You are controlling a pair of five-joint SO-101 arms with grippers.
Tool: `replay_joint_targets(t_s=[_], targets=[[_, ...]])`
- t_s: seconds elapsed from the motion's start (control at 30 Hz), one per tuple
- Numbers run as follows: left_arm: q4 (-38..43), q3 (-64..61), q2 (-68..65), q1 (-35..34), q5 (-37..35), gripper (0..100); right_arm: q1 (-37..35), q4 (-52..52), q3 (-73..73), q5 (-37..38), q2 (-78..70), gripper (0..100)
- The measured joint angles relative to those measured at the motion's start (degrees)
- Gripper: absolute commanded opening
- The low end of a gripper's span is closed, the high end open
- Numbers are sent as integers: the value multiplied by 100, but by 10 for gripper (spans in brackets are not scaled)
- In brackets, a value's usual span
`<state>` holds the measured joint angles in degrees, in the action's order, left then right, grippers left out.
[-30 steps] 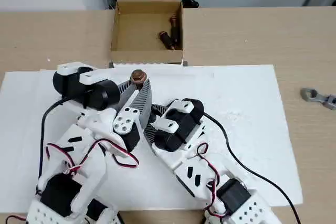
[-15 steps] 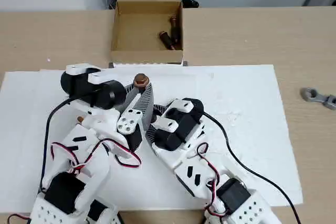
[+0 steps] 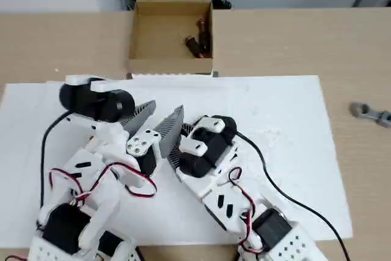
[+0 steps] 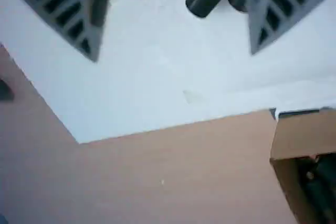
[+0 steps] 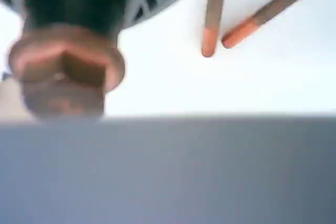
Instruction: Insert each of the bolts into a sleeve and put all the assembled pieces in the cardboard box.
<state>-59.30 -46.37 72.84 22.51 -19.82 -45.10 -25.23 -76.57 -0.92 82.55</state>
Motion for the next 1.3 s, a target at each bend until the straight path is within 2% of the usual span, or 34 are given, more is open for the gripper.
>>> replay_joint_targets(t_s=[0.13, 0.3, 0.43, 0.7, 0.93, 1.17, 1.3], targets=[[-237, 193, 0, -53, 0, 160, 18, 0, -9, 0, -18, 3], [-211, 404, 9, -413, 193, 7, 273, 0, 0, 0, -26, 3], [-88, 308, 35, -985, 844, 6, 756, 0, 0, 0, -26, 2], [-70, -237, 0, -1644, 1398, 6, 1152, 220, 9, 229, -246, 2], [-70, -281, 0, -1670, 1767, 6, 1723, 791, 246, 352, -1600, 3], [-343, -686, 9, -1679, 1776, 6, 1723, 1354, 1538, 352, -3288, 3], [-334, -1055, 0, -2013, 1802, 6, 1776, 1442, 2629, 510, -4536, 3]])
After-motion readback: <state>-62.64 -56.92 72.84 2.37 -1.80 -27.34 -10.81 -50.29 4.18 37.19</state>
